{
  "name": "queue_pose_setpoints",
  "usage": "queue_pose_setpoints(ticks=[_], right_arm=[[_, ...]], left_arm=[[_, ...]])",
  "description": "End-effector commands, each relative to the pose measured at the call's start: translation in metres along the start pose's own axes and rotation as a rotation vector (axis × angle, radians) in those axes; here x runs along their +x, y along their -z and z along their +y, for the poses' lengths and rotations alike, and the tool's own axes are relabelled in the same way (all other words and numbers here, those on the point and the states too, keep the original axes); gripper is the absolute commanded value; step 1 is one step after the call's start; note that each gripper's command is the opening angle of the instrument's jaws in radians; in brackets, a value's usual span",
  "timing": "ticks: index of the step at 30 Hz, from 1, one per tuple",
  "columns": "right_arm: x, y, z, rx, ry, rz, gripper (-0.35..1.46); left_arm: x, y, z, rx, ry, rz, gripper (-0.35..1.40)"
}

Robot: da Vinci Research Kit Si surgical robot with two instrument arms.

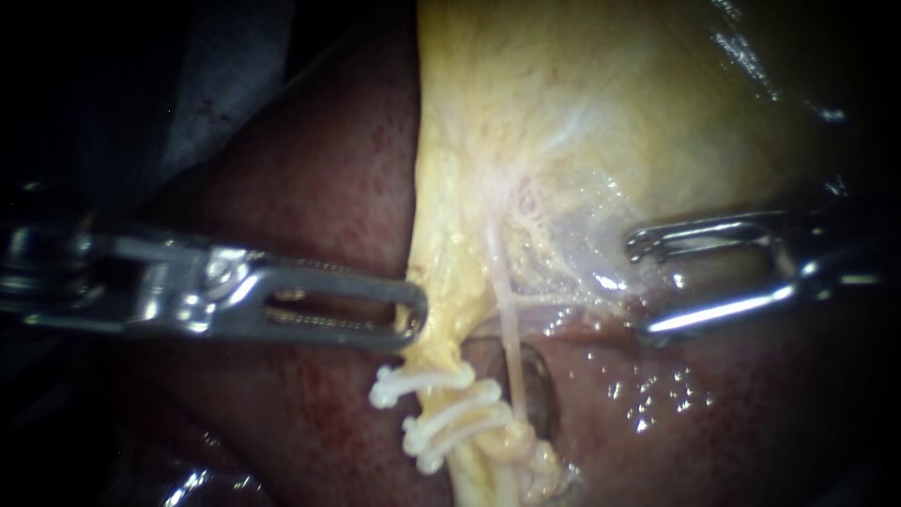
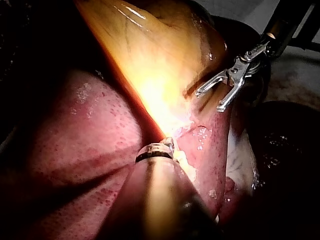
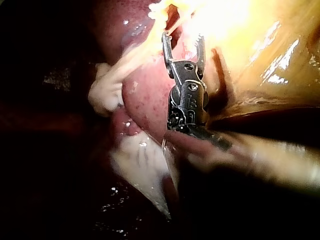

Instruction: Going back third clip left tube

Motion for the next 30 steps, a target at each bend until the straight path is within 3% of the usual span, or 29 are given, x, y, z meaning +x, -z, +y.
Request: queue_pose_setpoints(ticks=[1, 11, 17, 23, 30], right_arm=[[0.0002, 0.0005, 0.0000, -0.005, 0.004, 0.002, 0.51], [0.0004, 0.0014, -0.0004, -0.011, 0.002, 0.004, 0.51], [0.0003, 0.0012, -0.0008, -0.015, 0.003, 0.006, 0.51], [0.0003, 0.0011, -0.0009, -0.016, 0.002, 0.006, 0.50], [0.0003, 0.0011, -0.0010, -0.015, 0.002, 0.006, 0.50]], left_arm=[[0.0000, 0.0000, 0.0000, 0.000, 0.000, 0.000, -0.35], [-0.0002, -0.0010, 0.0007, -0.004, -0.001, -0.003, -0.35], [-0.0004, -0.0036, 0.0017, -0.012, -0.004, -0.010, -0.35], [-0.0003, -0.0071, 0.0012, -0.009, -0.005, -0.006, -0.35], [-0.0002, -0.0081, 0.0007, -0.007, -0.004, -0.003, -0.35]])
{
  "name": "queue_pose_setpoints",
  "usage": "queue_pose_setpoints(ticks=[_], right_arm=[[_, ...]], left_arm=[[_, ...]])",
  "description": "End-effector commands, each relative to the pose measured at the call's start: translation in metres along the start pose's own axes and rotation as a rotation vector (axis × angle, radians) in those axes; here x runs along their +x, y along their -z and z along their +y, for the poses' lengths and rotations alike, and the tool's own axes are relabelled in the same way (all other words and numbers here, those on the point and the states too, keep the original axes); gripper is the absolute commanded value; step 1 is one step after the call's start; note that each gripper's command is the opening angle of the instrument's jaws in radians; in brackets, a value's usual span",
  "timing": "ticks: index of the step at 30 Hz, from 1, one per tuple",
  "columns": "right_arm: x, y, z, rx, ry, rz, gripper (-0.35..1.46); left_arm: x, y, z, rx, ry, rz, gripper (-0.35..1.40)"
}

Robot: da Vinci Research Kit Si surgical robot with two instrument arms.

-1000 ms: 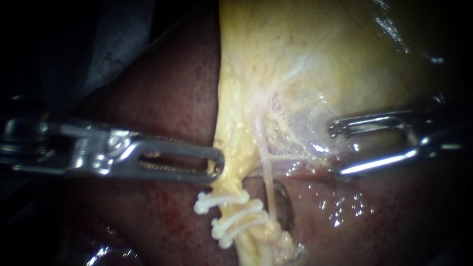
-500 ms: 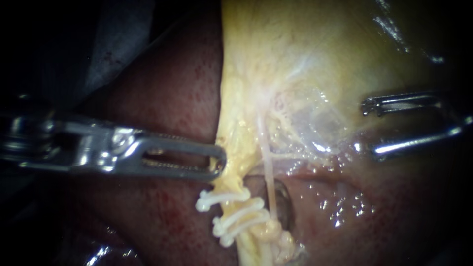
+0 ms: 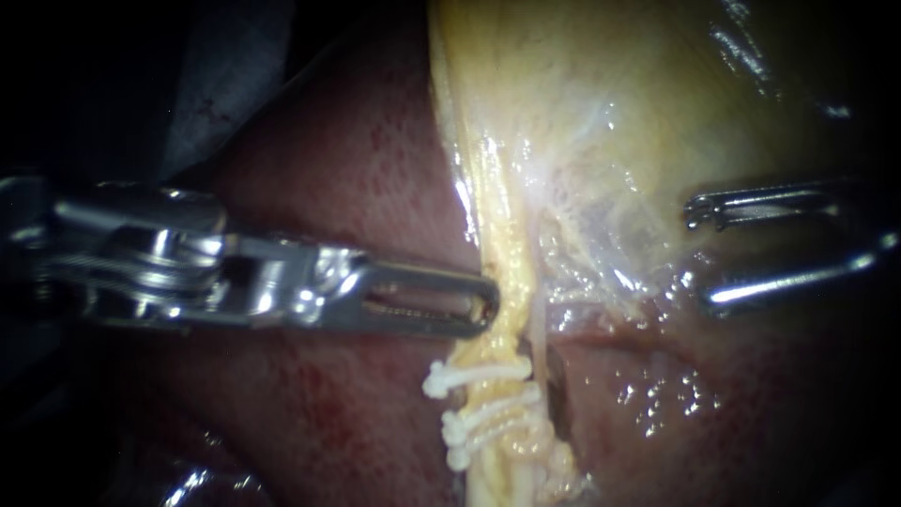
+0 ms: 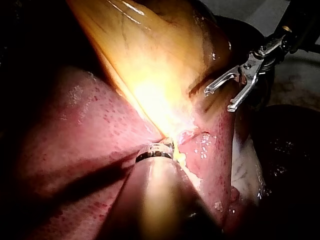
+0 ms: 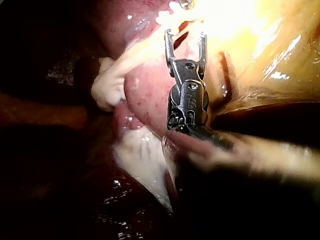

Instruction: Going back third clip left tube

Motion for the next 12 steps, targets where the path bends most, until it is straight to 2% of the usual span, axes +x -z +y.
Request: queue_pose_setpoints(ticks=[1, 12], right_arm=[[0.0000, 0.0000, 0.0000, 0.000, 0.000, 0.000, 0.50], [0.0000, 0.0000, 0.0000, 0.000, 0.000, 0.000, 0.49]], left_arm=[[-0.0001, -0.0001, 0.0000, -0.002, 0.001, 0.000, -0.35], [-0.0001, -0.0002, 0.0000, -0.002, 0.001, 0.000, -0.35]])
